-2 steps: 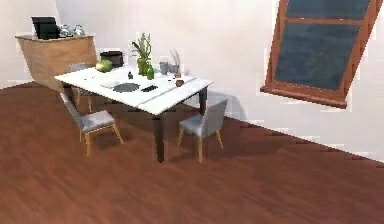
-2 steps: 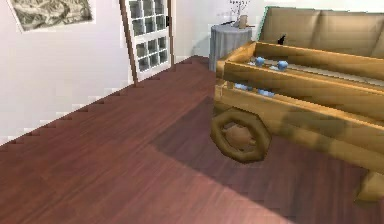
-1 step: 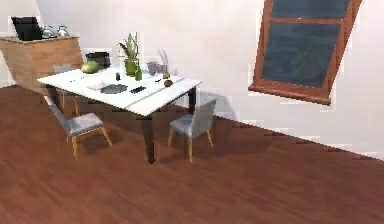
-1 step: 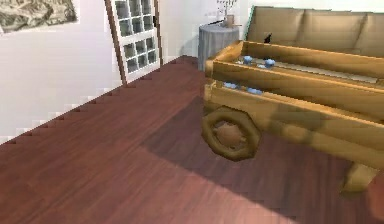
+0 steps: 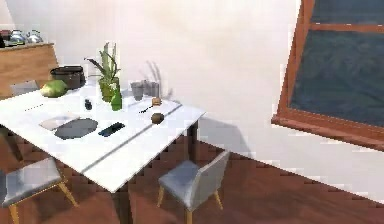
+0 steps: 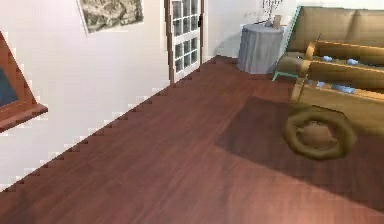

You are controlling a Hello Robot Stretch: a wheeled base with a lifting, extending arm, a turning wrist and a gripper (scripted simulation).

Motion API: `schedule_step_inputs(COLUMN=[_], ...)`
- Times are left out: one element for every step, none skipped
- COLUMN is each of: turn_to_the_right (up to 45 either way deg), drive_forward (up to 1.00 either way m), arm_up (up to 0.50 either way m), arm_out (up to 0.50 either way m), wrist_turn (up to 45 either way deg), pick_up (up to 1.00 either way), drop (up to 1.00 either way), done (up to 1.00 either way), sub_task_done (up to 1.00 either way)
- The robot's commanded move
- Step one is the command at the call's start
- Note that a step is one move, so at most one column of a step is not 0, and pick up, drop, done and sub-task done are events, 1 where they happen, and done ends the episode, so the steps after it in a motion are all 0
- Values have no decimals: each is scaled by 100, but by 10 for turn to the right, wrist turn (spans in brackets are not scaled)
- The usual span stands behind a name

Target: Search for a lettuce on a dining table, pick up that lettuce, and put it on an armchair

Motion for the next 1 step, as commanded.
schedule_step_inputs(turn_to_the_right=[-450], drive_forward=[0], arm_up=[0], arm_out=[0], wrist_turn=[0], pick_up=[0], drop=[0], done=[0], sub_task_done=[0])
